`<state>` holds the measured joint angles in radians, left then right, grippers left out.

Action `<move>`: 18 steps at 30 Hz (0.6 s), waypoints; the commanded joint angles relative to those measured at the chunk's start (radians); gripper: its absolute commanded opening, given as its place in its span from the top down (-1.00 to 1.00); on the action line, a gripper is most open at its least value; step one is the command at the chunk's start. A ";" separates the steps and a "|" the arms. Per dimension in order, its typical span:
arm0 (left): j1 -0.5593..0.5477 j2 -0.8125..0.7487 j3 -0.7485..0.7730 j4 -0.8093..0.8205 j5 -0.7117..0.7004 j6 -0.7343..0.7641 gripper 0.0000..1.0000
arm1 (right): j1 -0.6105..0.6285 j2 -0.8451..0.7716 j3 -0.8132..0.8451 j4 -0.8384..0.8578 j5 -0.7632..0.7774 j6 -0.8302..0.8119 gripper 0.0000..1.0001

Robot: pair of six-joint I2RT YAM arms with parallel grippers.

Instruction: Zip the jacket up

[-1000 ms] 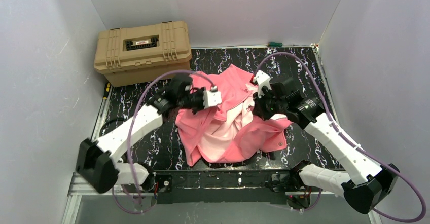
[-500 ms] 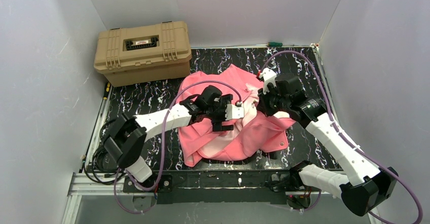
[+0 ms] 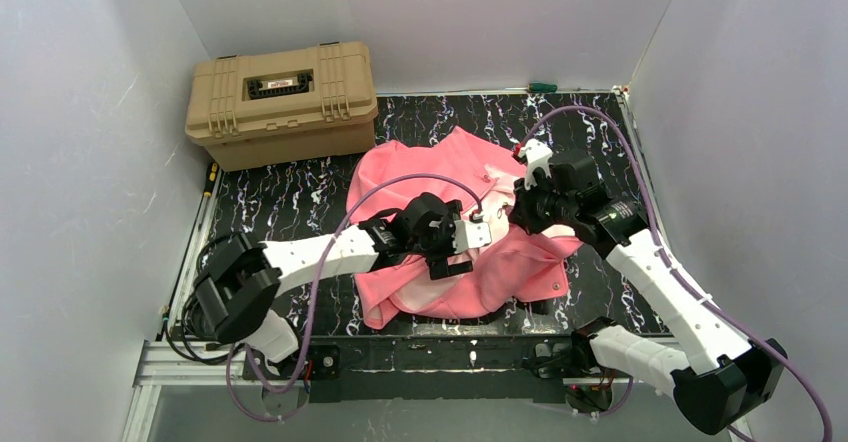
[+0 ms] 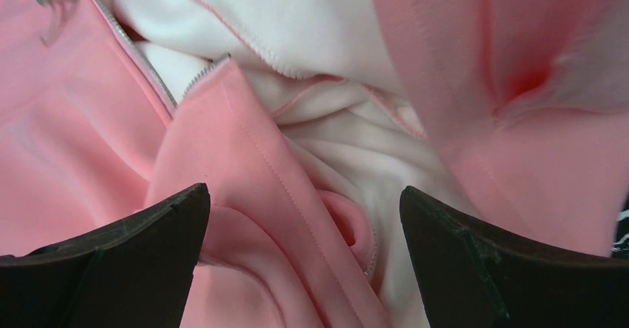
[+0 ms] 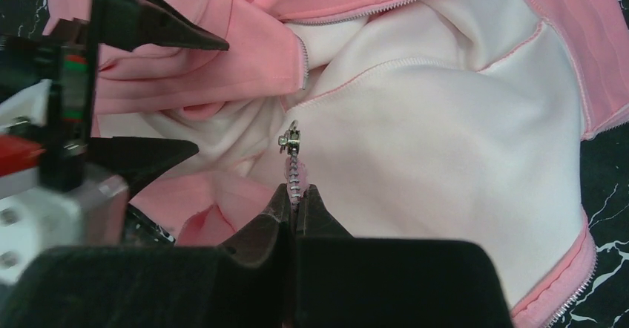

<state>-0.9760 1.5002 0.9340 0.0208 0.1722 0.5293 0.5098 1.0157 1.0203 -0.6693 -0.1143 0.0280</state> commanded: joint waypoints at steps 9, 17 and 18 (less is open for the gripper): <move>0.040 0.116 0.086 0.061 -0.048 -0.157 -0.97 | -0.007 -0.097 -0.034 0.003 -0.055 0.052 0.97; 0.044 0.189 0.138 0.086 -0.061 -0.130 -0.97 | -0.007 -0.101 -0.014 -0.006 -0.062 0.058 0.97; 0.047 0.195 0.137 0.085 -0.059 -0.127 -0.97 | -0.007 -0.101 -0.011 -0.007 -0.063 0.058 0.97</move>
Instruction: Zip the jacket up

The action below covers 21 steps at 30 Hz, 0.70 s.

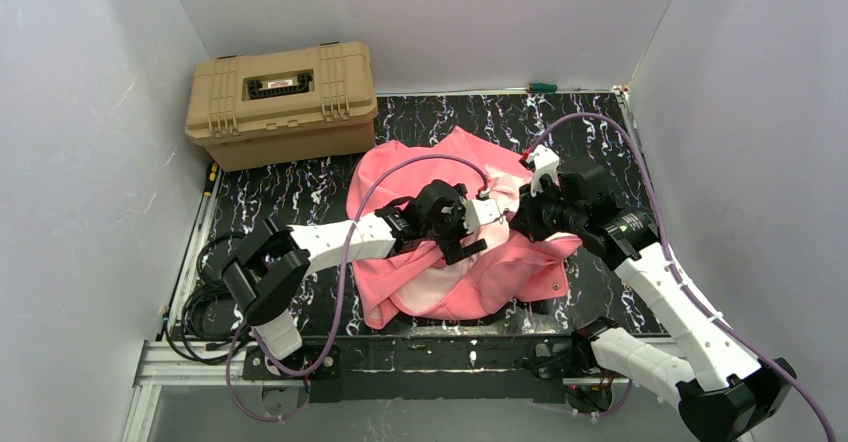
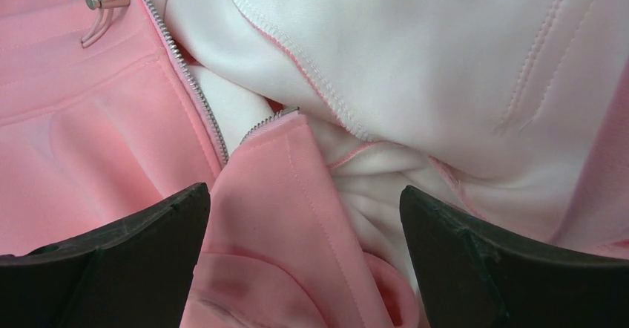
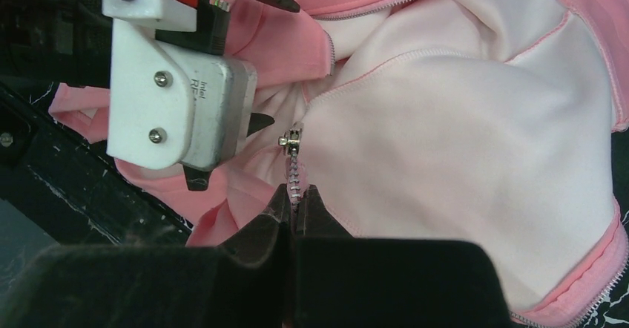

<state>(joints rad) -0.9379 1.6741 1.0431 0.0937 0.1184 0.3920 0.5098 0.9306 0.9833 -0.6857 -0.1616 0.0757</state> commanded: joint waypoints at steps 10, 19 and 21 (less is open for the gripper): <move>0.040 0.034 0.010 0.009 0.005 0.003 -0.92 | -0.007 -0.034 0.039 -0.021 0.000 0.021 0.97; 0.111 0.038 0.037 -0.004 0.048 -0.002 -0.43 | -0.007 -0.053 0.058 -0.036 0.016 0.026 0.97; 0.120 0.021 0.045 -0.029 0.059 -0.006 -0.23 | -0.007 -0.053 0.059 -0.035 0.014 0.027 0.97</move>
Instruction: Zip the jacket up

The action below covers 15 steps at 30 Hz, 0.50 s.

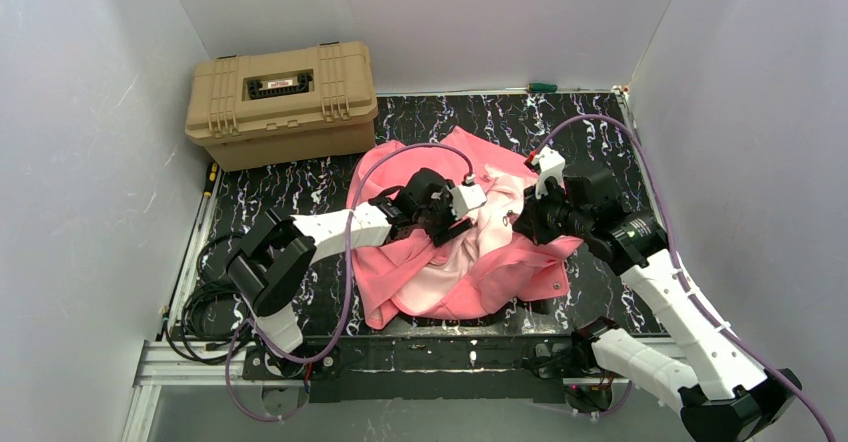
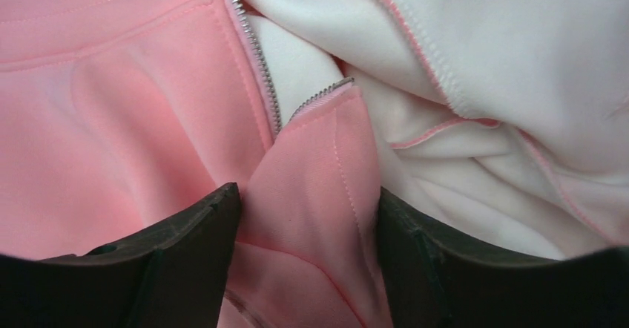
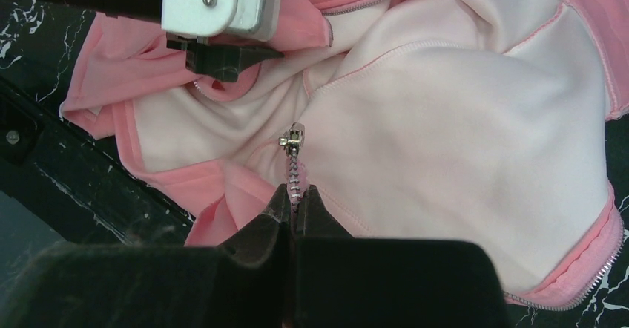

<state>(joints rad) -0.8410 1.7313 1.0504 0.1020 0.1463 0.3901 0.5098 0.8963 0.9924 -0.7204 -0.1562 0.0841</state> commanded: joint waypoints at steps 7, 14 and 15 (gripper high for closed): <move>0.027 -0.096 0.068 -0.111 0.059 -0.033 0.42 | -0.008 -0.015 0.044 0.008 -0.003 0.012 0.97; 0.035 -0.178 0.145 -0.263 0.095 -0.019 0.64 | -0.007 -0.007 0.044 0.020 -0.073 -0.001 0.97; 0.040 -0.204 0.147 -0.280 0.117 -0.001 0.75 | -0.007 -0.008 0.046 0.022 -0.086 -0.006 0.97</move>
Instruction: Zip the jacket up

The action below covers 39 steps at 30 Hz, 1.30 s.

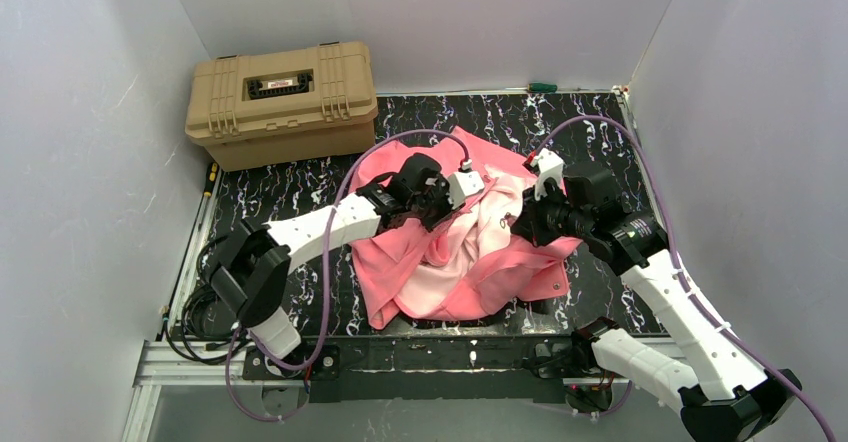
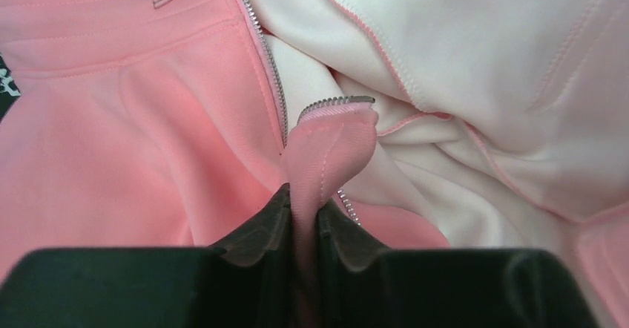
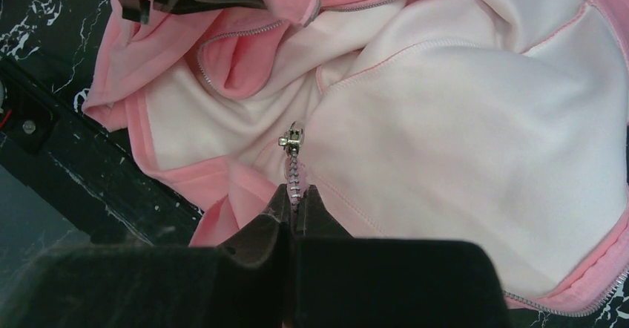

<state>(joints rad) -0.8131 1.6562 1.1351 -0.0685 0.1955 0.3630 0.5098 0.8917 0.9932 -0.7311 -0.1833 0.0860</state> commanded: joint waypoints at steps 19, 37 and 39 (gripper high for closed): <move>0.084 -0.579 0.080 0.013 0.363 1.029 1.00 | -0.007 -0.012 0.085 0.455 -0.711 0.136 0.97; 0.082 -0.596 -0.051 0.213 0.499 1.389 1.00 | 0.007 0.082 0.065 0.532 -0.734 0.108 0.97; 0.083 -0.597 -0.064 0.220 0.506 1.427 1.00 | 0.011 0.092 0.063 0.543 -0.738 0.111 0.97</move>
<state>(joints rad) -0.7322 1.0744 1.0744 0.0540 0.6628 1.6901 0.5095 0.9768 1.0435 -0.2825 -0.9150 0.1894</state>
